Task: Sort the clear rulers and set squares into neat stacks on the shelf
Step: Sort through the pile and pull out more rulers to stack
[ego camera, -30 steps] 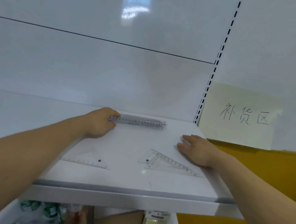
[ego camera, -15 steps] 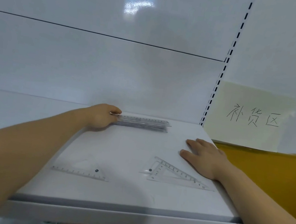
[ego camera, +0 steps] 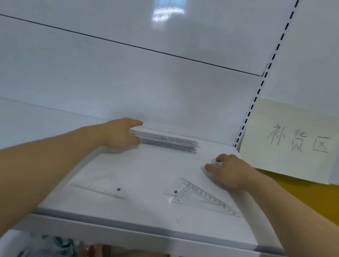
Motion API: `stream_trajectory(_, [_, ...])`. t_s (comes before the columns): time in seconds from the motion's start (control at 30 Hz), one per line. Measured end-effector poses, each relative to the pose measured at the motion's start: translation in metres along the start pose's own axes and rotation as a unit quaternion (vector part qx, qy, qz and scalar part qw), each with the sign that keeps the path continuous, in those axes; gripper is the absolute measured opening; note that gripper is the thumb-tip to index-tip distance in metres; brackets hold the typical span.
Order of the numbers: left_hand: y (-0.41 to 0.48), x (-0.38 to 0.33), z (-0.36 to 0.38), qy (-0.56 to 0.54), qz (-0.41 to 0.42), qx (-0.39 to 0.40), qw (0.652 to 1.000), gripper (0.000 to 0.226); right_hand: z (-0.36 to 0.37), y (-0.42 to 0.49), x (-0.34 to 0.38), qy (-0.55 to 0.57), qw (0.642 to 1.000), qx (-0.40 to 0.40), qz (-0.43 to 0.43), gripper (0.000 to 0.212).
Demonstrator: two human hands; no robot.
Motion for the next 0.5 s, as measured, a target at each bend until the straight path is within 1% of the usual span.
stream_trajectory(0.13, [-0.038,0.008,-0.010,0.039,-0.019,0.005,0.999,0.062,-0.020,0.019,0.056,-0.013,0.996,-0.034,-0.079,0.077])
stream_trajectory(0.23, [-0.071,0.037,-0.025,0.052,-0.056,0.005,0.997,0.062,-0.026,0.021,0.116,-0.011,0.990,-0.033,-0.136,0.078])
stream_trajectory(0.33, [-0.109,0.078,-0.048,0.065,-0.099,-0.007,0.993,0.063,-0.022,0.012,0.182,-0.009,0.980,-0.030,-0.196,0.076])
stream_trajectory(0.5, [-0.184,0.168,-0.091,0.087,-0.166,-0.027,0.982,0.063,-0.006,-0.007,0.307,-0.020,0.962,-0.031,-0.269,0.073])
Point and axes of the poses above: each hand's wrist, its own y-axis towards the middle knuckle, its own z-axis out of the palm, x = y × z, the point moved 4 cm from there along y, towards the middle knuckle, and after that the axes turned 1 degree about -x, right-handed, at the moved point
